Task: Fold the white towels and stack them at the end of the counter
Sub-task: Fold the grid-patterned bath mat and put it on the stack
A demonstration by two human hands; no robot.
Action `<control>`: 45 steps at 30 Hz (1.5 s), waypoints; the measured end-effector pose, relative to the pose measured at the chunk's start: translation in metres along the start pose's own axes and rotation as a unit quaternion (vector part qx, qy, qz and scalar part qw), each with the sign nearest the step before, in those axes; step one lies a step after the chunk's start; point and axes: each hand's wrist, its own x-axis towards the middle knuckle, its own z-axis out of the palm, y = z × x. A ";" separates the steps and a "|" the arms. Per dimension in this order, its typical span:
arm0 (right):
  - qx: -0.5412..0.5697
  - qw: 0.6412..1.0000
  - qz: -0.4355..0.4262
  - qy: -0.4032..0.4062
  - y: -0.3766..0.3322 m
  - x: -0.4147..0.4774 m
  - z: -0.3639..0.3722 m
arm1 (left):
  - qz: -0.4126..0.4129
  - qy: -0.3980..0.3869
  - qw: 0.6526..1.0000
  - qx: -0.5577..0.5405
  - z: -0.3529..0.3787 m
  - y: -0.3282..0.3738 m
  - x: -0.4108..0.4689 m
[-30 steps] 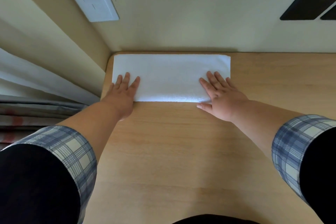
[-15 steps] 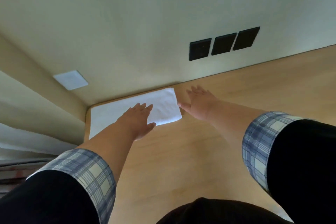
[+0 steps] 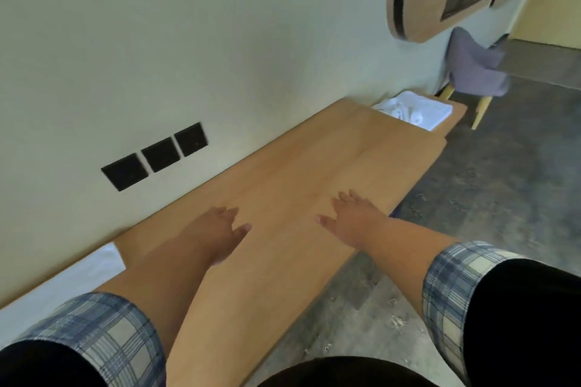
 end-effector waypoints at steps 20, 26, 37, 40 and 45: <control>0.048 0.982 0.162 0.090 0.417 -0.107 -0.030 | 0.152 0.044 0.987 0.002 -0.022 0.434 0.061; 0.058 0.981 0.165 0.088 0.484 -0.032 -0.045 | 0.182 0.034 0.981 -0.063 -0.021 0.500 0.156; 0.136 0.967 0.204 0.066 0.628 0.116 -0.089 | 0.208 -0.003 0.978 -0.015 -0.062 0.613 0.372; 0.146 0.967 0.201 0.065 0.670 0.151 -0.092 | 0.208 -0.011 0.978 0.008 -0.060 0.642 0.417; 0.136 0.975 0.171 0.045 0.750 0.233 -0.096 | 0.164 -0.024 0.986 0.031 -0.053 0.688 0.492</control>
